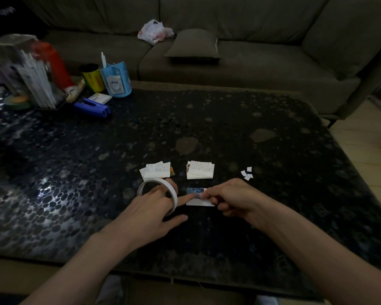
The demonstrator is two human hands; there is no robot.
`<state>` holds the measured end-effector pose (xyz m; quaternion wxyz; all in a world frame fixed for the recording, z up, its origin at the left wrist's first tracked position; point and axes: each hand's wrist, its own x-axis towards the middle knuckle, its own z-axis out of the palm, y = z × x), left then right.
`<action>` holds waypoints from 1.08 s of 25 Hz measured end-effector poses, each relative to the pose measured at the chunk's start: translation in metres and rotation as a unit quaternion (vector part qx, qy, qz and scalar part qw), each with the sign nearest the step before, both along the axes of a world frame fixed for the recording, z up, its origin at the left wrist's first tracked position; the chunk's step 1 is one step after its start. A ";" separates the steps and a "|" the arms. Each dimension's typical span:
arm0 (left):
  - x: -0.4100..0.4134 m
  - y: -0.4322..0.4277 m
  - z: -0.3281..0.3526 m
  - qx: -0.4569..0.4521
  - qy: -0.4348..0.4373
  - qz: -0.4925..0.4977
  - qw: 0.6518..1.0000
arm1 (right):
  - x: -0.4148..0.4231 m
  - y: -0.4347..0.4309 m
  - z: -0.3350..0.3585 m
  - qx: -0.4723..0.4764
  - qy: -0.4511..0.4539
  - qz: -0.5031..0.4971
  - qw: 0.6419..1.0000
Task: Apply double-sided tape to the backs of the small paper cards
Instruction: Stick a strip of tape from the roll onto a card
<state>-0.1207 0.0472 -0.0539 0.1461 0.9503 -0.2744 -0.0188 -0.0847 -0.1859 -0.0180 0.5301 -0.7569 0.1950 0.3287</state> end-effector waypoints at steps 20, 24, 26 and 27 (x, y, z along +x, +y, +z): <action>-0.001 -0.005 0.005 0.027 0.017 0.025 0.999 | 0.002 0.001 -0.007 -0.022 -0.018 0.015 0.999; -0.001 -0.006 0.008 0.028 0.021 0.022 0.999 | 0.002 0.002 -0.005 -0.019 -0.010 0.005 1.000; -0.001 -0.006 0.008 0.033 0.018 0.020 0.999 | 0.002 0.002 -0.004 -0.018 -0.006 -0.002 1.000; -0.001 -0.006 0.008 0.037 0.016 0.020 0.999 | 0.002 0.002 -0.004 -0.020 -0.005 -0.003 1.000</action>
